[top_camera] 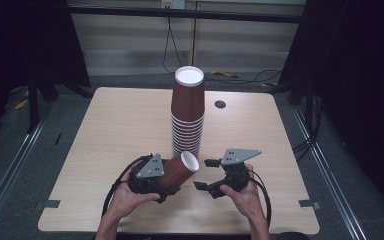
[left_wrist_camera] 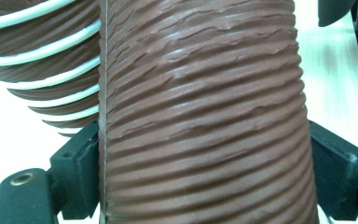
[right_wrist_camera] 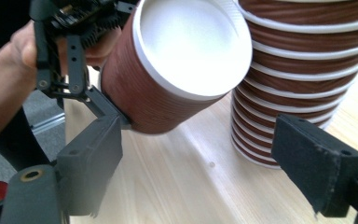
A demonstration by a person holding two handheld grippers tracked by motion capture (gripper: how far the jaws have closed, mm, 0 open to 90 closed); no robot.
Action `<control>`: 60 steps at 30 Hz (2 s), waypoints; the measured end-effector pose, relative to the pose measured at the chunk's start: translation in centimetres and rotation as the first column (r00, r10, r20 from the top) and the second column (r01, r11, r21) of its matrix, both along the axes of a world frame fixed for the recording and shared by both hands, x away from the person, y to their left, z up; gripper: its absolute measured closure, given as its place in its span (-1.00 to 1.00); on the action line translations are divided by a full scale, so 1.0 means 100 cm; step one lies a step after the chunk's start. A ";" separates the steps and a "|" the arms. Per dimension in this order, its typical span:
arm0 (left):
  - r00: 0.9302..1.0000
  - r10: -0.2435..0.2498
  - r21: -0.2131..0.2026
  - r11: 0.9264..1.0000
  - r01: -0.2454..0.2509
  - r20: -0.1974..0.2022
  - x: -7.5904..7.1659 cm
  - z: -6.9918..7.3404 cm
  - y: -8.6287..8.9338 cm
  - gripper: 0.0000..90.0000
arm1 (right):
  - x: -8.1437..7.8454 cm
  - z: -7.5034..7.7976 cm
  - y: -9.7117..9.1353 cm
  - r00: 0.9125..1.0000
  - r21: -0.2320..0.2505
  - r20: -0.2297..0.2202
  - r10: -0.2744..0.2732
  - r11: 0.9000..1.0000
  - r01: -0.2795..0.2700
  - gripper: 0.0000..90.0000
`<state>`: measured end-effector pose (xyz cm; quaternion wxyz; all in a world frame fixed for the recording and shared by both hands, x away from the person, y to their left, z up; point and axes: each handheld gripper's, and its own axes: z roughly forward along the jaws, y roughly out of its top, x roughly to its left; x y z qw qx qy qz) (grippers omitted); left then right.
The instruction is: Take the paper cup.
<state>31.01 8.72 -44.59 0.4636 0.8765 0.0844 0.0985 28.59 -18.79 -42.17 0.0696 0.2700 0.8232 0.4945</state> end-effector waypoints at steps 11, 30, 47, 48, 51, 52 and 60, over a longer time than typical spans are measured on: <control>1.000 -0.018 0.034 0.999 0.018 -0.002 0.001 0.004 0.000 -0.71 | 0.004 0.001 0.003 1.000 -0.054 -0.007 0.022 0.998 -0.022 -0.60; 0.999 -0.052 0.119 0.992 0.050 0.011 0.003 0.007 -0.005 -0.70 | 0.007 0.002 0.011 0.997 -0.174 -0.025 0.067 0.982 -0.071 -0.56; 0.994 -0.111 0.245 0.963 0.109 -0.006 0.003 0.005 -0.014 -0.70 | 0.011 -0.001 0.017 0.994 -0.284 -0.064 0.093 0.953 -0.108 -0.58; 0.994 -0.111 0.259 0.959 0.111 -0.013 0.003 0.005 -0.015 -0.70 | 0.011 -0.001 0.017 0.993 -0.287 -0.064 0.095 0.952 -0.110 -0.58; 0.992 -0.123 0.282 0.952 0.122 -0.014 0.003 0.004 -0.017 -0.70 | 0.012 -0.002 0.017 0.989 -0.286 -0.084 0.118 0.948 -0.138 -0.64; 0.992 -0.125 0.289 0.949 0.124 -0.017 0.002 0.003 -0.018 -0.70 | 0.012 -0.003 0.017 0.988 -0.289 -0.091 0.123 0.946 -0.145 -0.65; 0.990 -0.139 0.339 0.932 0.130 0.002 -0.002 0.002 -0.025 -0.70 | 0.014 -0.007 0.021 0.980 -0.322 -0.127 0.152 0.928 -0.186 -0.64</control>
